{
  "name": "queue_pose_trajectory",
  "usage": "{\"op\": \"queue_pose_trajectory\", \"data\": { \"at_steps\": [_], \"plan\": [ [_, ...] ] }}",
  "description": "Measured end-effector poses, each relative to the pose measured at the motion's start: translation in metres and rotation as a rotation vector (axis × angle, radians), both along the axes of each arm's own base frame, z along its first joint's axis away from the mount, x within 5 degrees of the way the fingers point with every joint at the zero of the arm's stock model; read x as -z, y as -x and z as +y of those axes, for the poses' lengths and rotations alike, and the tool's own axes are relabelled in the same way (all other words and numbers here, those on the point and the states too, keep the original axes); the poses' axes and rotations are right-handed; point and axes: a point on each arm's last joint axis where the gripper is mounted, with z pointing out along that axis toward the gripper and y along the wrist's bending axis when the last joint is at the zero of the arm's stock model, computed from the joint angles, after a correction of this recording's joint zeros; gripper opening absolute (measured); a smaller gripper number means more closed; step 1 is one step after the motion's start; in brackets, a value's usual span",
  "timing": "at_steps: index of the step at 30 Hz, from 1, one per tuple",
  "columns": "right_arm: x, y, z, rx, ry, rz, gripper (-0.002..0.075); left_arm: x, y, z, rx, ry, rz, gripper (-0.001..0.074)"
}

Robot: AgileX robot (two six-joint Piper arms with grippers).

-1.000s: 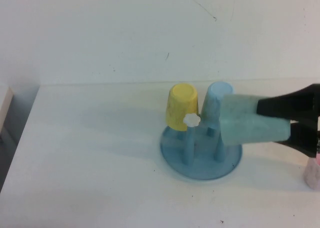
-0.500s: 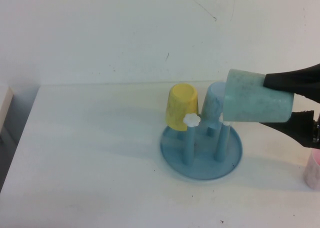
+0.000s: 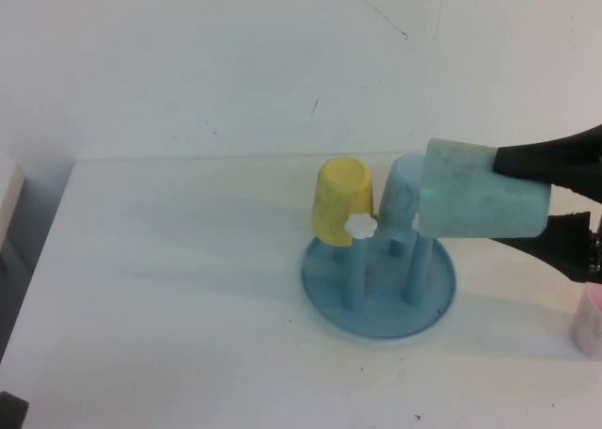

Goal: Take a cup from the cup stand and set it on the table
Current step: Hand over the cup

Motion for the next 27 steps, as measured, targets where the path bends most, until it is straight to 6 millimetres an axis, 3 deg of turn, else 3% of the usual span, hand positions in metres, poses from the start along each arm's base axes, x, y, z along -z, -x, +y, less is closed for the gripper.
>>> {"op": "queue_pose_trajectory", "data": {
  "at_steps": [2,6,17,21,27],
  "plan": [
    [0.001,0.001,0.000,-0.008,0.012,-0.001,0.0582,-0.003,0.000,0.000,-0.009,0.139,-0.008,-0.0003],
    [0.002,0.001,0.000,-0.015,0.026,-0.018,0.0582,-0.006,-0.001,0.001,-0.025,0.221,-0.025,-0.0003],
    [0.005,0.001,0.000,-0.022,0.080,-0.028,0.0582,-0.006,0.000,-0.003,0.023,0.182,-0.026,-0.0003],
    [0.006,0.001,-0.001,-0.021,0.091,-0.042,0.0582,-0.028,0.004,-0.015,0.171,0.015,-0.085,-0.0003],
    [0.005,0.000,-0.001,-0.016,0.097,-0.046,0.0582,-0.071,-0.004,-0.046,0.584,-0.131,-0.147,-0.0003]
  ]
}}
